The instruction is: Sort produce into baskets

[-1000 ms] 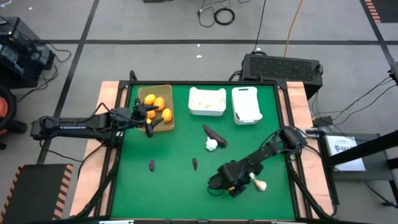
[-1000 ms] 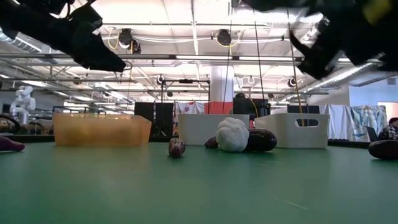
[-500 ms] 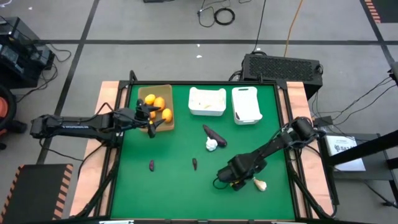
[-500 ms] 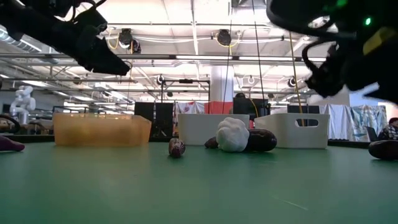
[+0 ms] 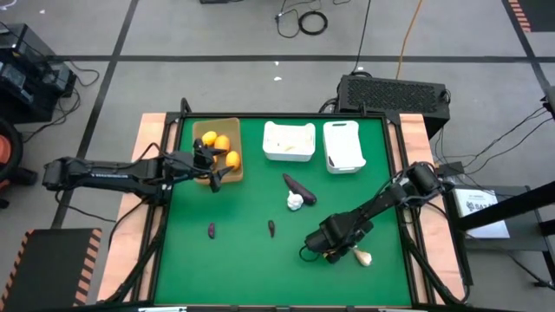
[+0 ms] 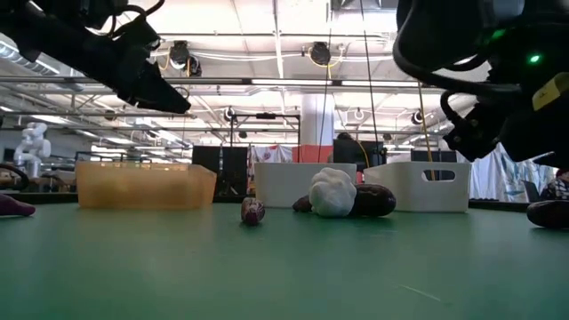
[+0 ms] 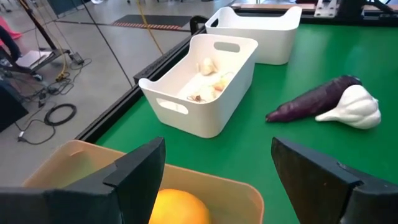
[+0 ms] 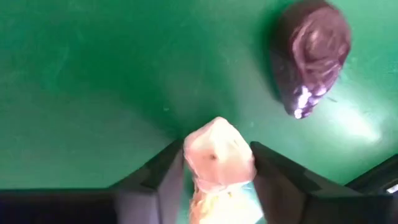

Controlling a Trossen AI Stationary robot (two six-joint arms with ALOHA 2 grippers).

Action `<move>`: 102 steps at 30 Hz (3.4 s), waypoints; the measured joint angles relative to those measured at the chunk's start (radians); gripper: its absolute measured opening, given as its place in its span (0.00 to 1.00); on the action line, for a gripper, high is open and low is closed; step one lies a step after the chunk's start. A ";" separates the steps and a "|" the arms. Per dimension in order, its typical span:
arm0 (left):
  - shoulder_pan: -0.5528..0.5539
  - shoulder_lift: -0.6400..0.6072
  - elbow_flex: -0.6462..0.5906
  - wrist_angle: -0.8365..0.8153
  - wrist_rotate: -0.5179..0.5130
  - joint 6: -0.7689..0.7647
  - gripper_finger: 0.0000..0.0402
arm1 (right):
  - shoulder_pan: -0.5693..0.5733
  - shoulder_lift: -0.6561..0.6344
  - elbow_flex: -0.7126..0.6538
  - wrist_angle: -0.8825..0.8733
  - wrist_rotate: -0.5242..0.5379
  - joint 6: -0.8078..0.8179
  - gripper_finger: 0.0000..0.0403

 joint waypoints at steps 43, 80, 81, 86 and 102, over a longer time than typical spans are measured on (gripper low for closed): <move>0.000 0.037 0.001 0.048 -0.003 0.043 0.75 | -0.738 0.001 0.544 0.305 0.699 -0.918 0.40; 0.000 0.037 0.001 0.047 -0.003 0.051 0.75 | -0.241 0.006 0.543 0.182 0.533 -0.565 0.60; 0.000 0.037 0.001 0.047 -0.003 0.051 0.75 | -0.231 0.012 0.543 0.187 0.590 -0.554 0.60; 0.000 0.037 0.001 0.059 -0.003 0.051 0.75 | -0.235 0.049 0.543 0.165 0.641 -0.508 0.60; 0.001 0.036 0.001 0.074 0.019 0.059 0.75 | -0.340 0.216 0.543 0.071 0.511 -0.369 0.73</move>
